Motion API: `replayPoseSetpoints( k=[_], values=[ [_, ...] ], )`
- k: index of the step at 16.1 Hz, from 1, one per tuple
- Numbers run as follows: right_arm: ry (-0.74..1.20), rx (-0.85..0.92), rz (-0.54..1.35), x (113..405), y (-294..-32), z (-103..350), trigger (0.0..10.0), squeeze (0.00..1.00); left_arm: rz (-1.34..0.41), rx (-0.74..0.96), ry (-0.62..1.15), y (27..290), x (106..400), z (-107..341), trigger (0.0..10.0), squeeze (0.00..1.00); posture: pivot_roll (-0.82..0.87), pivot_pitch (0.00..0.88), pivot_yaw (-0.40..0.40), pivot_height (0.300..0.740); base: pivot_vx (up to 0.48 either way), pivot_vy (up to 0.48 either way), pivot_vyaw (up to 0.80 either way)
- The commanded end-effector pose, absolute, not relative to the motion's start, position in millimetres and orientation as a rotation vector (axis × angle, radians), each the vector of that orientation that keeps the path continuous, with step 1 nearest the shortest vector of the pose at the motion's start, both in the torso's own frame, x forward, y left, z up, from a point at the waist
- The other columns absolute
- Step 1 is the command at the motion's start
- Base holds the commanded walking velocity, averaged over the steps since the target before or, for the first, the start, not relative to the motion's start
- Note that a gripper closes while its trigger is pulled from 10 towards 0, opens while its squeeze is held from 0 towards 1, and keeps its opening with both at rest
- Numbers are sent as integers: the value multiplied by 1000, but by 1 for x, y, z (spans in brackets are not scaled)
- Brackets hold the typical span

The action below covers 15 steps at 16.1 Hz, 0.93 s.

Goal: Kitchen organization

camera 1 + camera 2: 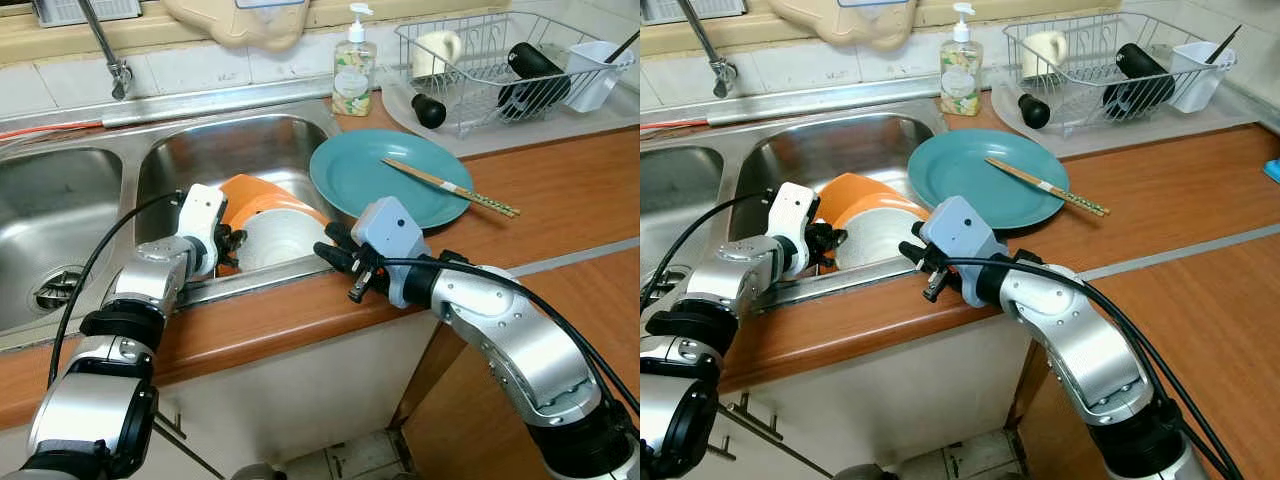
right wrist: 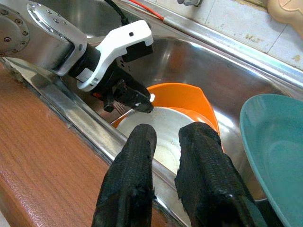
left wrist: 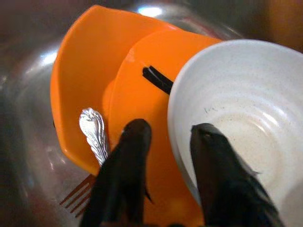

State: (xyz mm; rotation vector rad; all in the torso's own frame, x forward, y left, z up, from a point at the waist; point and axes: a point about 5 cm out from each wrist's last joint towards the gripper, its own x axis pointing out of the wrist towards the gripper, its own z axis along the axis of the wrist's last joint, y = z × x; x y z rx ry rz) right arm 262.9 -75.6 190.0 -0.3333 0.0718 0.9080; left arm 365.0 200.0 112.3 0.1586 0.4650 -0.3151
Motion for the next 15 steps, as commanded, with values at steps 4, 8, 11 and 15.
replayPoseSetpoints(
  k=[4,8,11,15],
  values=[
    [-3,-315,782,276,-82,204,10000,0,-249,169,185,212,372,147,10000,1000,-71,0,91,740,0,0,0],
    [-64,-252,649,292,-97,220,10000,0,-266,86,24,212,363,164,10000,0,-61,0,87,740,0,0,0],
    [-56,-264,562,303,-118,223,10000,643,-287,30,-75,212,349,175,10000,0,-50,0,76,740,0,0,0],
    [-62,-214,420,315,-154,229,10000,1000,-424,0,-110,195,313,176,10000,0,-40,0,70,740,0,0,0]
  ],
)
